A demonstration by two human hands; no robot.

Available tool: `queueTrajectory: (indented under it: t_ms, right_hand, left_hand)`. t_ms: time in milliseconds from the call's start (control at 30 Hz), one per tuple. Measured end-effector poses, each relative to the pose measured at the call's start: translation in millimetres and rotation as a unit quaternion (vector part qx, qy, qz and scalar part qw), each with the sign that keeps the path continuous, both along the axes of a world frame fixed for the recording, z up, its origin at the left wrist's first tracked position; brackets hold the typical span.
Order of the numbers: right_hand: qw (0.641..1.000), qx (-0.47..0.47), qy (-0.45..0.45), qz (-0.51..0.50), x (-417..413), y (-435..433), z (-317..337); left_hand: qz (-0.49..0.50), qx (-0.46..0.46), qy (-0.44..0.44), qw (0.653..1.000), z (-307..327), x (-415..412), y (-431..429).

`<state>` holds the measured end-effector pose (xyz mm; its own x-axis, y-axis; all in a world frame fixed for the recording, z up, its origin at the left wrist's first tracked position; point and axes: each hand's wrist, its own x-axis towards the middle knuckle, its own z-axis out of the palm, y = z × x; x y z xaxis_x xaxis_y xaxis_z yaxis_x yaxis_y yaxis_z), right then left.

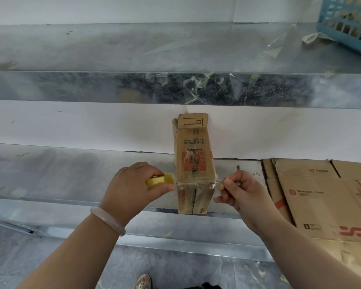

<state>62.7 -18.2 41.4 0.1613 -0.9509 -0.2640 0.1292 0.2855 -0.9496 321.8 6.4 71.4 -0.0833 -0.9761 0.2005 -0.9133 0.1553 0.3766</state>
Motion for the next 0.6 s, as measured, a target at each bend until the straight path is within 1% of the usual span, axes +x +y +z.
queueTrajectory:
  t_ms: [100,300,433,500,600]
  right_hand:
    - [1.0,-0.005,0.003,-0.012,-0.4,0.2,-9.5]
    - [0.991,0.053,-0.117,-0.022,9.6,-2.7,-14.3]
    - [0.988,0.079,-0.133,-0.021,11.8,-4.4,-19.9]
    - [0.982,0.099,-0.156,-0.029,15.1,-6.1,-25.3]
    - [0.97,0.152,-0.188,-0.013,18.0,-9.9,-30.1]
  left_hand:
    - [-0.003,0.009,0.008,1.0,-1.0,-3.4,-3.4]
    - [-0.011,0.03,0.005,0.999,-1.8,-6.0,-9.8]
    - [-0.008,0.029,0.002,1.0,-1.9,-6.9,-8.3]
    - [-0.004,0.034,0.002,0.999,-1.6,-7.1,-7.5]
    - [-0.002,0.044,0.002,0.999,-0.3,-7.3,-8.4]
